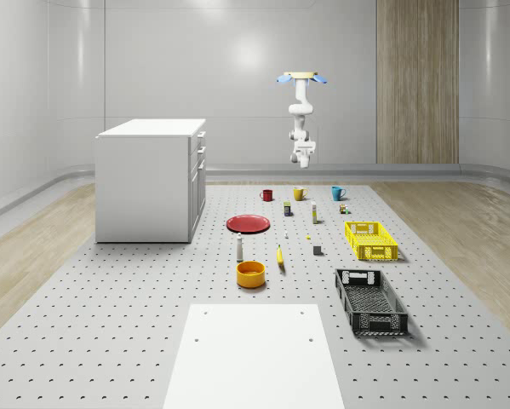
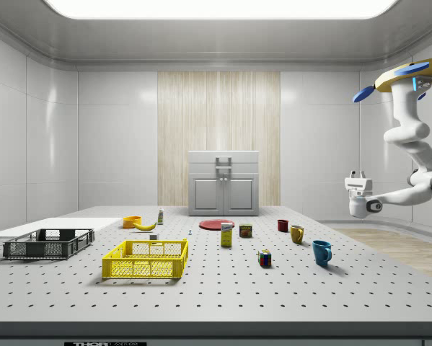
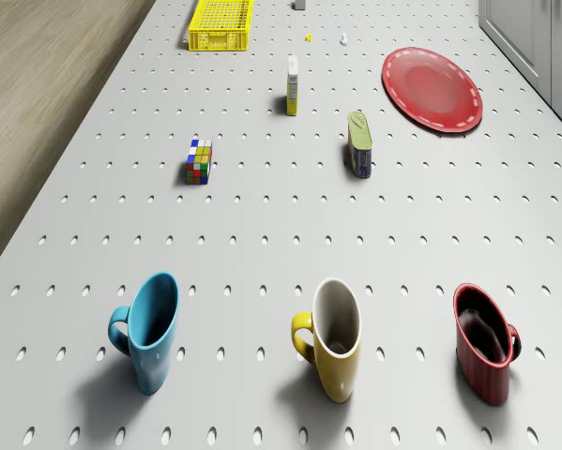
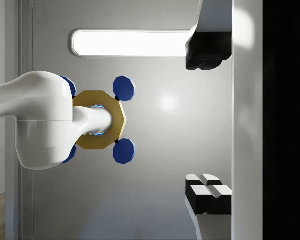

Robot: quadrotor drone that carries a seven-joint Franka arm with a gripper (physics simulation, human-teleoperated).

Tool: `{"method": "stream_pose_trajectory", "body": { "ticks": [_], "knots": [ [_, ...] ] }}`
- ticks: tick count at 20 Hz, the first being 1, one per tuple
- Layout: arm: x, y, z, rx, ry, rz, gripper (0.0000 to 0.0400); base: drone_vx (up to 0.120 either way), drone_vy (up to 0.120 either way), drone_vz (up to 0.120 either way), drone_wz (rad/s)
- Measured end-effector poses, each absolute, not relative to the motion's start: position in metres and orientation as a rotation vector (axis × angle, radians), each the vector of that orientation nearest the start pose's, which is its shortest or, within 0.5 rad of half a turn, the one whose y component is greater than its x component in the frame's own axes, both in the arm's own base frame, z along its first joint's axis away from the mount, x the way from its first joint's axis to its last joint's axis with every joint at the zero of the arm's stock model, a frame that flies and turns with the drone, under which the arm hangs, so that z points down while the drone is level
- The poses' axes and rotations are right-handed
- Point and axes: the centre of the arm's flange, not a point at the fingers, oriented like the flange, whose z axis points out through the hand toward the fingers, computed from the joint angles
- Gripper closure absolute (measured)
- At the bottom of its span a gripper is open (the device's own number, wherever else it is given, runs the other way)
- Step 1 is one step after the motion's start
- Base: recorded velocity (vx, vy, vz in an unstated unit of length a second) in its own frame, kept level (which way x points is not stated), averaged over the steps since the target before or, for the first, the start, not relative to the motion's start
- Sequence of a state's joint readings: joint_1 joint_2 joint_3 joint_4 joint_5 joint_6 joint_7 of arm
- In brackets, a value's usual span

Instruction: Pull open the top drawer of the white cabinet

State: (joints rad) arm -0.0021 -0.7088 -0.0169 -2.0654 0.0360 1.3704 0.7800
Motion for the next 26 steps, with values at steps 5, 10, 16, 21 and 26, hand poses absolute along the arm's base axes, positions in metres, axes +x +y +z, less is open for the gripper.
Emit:
{"method": "stream_pose_trajectory", "body": {
  "ticks": [5,10,16,21,26],
  "knots": [
    [0.305,-0.071,0.657,-2.186,0.907,0.378,0.0088,0.016,-0.040,0.000,0.000],
    [0.306,-0.094,0.622,-1.784,0.737,0.526,0.0091,0.120,-0.120,0.080,0.000],
    [0.306,-0.099,0.602,-1.587,0.654,0.585,0.0094,0.120,-0.120,0.120,0.000],
    [0.306,-0.099,0.596,-1.526,0.628,0.601,0.0095,0.120,-0.120,0.120,0.000],
    [0.307,-0.099,0.593,-1.501,0.618,0.608,0.0095,0.120,-0.120,0.120,0.000]
  ]
}}
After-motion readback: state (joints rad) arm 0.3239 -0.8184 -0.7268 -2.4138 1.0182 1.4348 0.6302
